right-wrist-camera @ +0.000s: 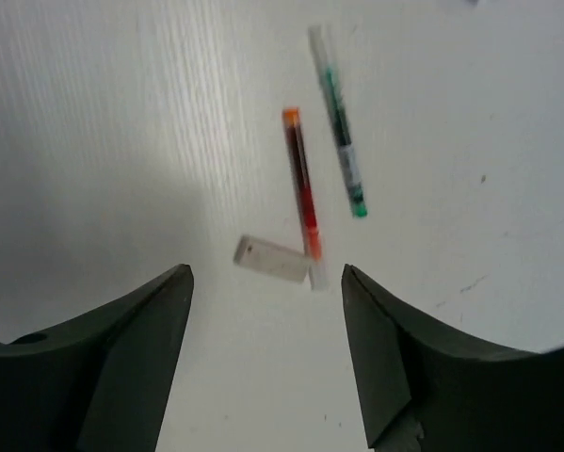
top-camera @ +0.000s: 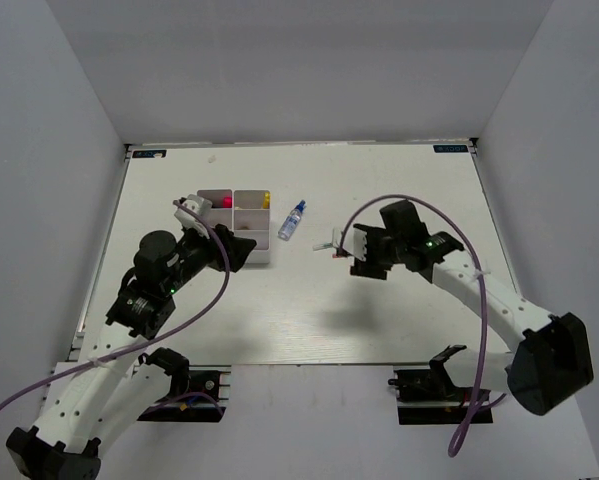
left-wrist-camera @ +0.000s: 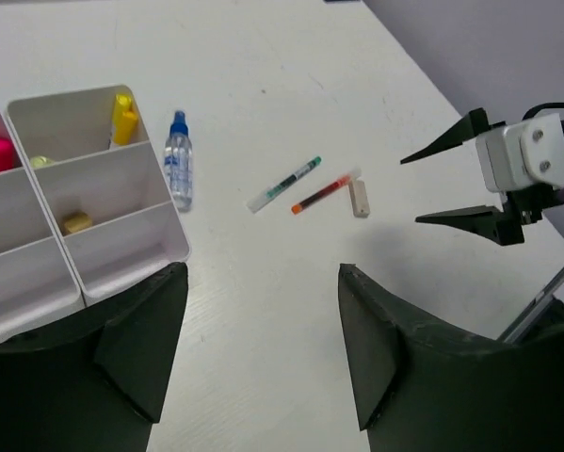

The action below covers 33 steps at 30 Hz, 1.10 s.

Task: Sort the stationery into containers
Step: Grab a piece of stationery with the right arm

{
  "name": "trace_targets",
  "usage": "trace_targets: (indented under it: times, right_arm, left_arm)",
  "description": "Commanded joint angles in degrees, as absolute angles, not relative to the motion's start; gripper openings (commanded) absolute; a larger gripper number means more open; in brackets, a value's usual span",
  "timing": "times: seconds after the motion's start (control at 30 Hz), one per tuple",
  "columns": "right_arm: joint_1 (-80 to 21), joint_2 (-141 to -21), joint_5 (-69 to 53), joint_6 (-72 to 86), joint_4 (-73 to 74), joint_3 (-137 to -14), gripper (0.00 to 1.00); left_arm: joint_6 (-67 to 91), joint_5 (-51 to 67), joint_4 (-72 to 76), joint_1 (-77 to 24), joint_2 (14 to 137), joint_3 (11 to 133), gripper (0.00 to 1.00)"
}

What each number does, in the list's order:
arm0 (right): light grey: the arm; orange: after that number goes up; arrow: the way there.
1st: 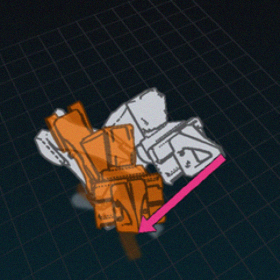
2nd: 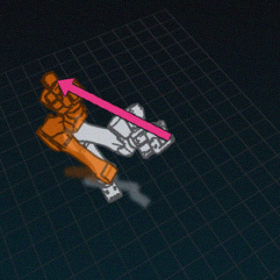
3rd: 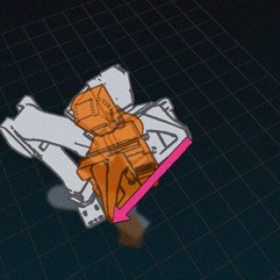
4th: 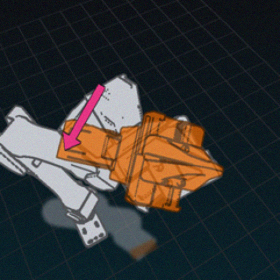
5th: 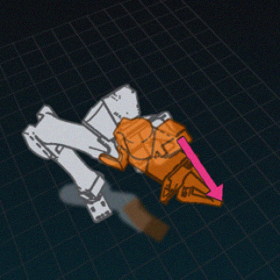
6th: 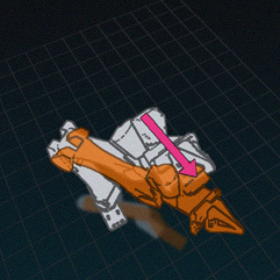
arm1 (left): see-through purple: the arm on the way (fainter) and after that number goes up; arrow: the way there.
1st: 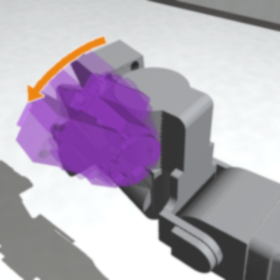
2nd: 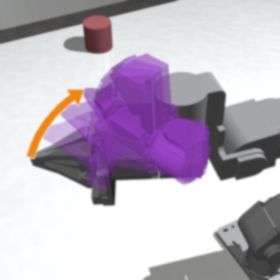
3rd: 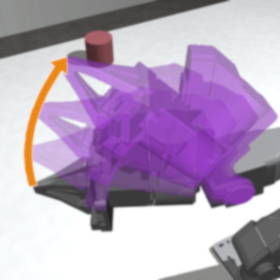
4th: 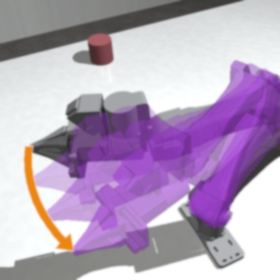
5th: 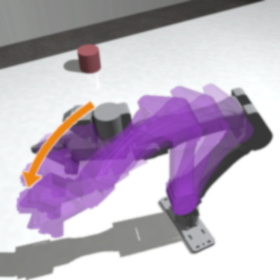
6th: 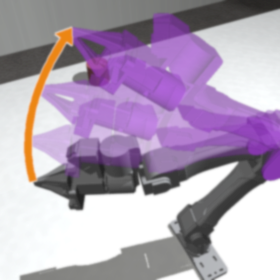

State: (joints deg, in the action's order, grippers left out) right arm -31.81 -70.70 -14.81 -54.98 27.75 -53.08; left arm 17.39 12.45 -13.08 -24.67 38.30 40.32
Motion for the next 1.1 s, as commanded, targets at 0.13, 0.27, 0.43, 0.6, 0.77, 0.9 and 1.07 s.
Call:
trace_targets:
  times: [0.13,0.27,0.43,0.6,0.77,0.9,1.07]
  right_arm:
    - [-25.59,-70.13,-14.14,-85.57,34.09,-44.48,0.69]
    - [-23.12,-73.55,-16.44,-100.70,31.56,-41.40,0.66]
    - [-21.97,-80.22,-16.52,-108.53,28.03,-43.59,0.66]
    - [-21.53,-85.16,-15.21,-112.24,26.29,-47.20,0.66]
    - [-21.53,-89.47,-13.89,-113.90,25.84,-51.23,0.63]
    - [-21.62,-92.98,-12.39,-115.04,29.96,-54.22,0.59]
    - [-21.71,-95.45,-11.69,-118.20,34.35,-57.13,0.54]
  left_arm:
    - [16.96,16.26,-13.36,-24.87,39.46,41.31,0.76]
    - [16.96,15.73,-13.36,-24.87,39.46,41.31,0.76]
    - [16.96,15.73,-13.36,-24.87,39.46,41.31,0.76]
    - [16.96,16.26,-13.36,-24.87,39.99,41.31,0.76]
    - [16.96,16.26,-13.36,-24.87,39.99,41.31,0.78]
    - [16.96,16.26,-13.36,-24.87,39.99,41.31,0.78]
    - [16.96,16.26,-13.36,-24.87,39.99,41.31,0.78]
